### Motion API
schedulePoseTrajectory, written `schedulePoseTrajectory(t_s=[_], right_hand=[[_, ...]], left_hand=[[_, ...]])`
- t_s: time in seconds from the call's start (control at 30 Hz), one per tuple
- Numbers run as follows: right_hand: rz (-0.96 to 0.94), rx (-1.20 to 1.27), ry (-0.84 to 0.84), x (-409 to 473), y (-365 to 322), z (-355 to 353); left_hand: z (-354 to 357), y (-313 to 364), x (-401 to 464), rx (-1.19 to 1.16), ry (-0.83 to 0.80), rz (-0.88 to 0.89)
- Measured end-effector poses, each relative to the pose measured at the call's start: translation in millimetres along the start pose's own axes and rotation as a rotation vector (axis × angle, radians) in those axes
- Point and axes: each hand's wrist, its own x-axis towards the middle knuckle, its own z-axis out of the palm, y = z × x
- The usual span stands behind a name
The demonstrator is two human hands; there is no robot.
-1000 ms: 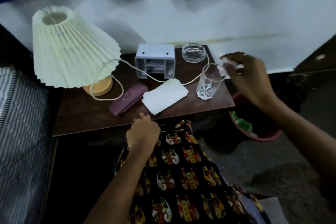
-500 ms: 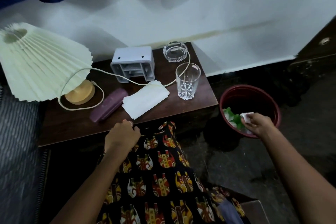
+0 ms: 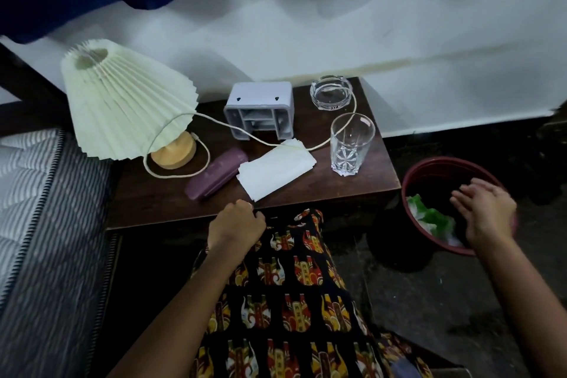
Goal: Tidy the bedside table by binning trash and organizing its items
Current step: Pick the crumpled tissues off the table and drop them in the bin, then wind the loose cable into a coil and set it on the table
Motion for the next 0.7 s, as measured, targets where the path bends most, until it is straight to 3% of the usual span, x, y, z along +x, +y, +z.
schedulePoseTrajectory(t_s=[0.17,0.27,0.47,0.63,0.7], right_hand=[[-0.404,0.162,-0.031,-83,-48,39],[-0.575,0.153,-0.234,-140,-53,74],[-0.739,-0.435,-0.838,-234,-8,168],[-0.800,-0.919,-1.129,-265,36,245],[-0.788,-1.059,-1.168,-274,49,267]], left_hand=[[-2,-12,-7,-0.015,-0.031,0.037],[-4,-22,-13,-0.070,0.011,0.028],[-10,-47,-19,-0.248,0.126,0.000],[-13,-65,-21,-0.357,0.205,-0.008],[-13,-72,-19,-0.408,0.212,-0.026]])
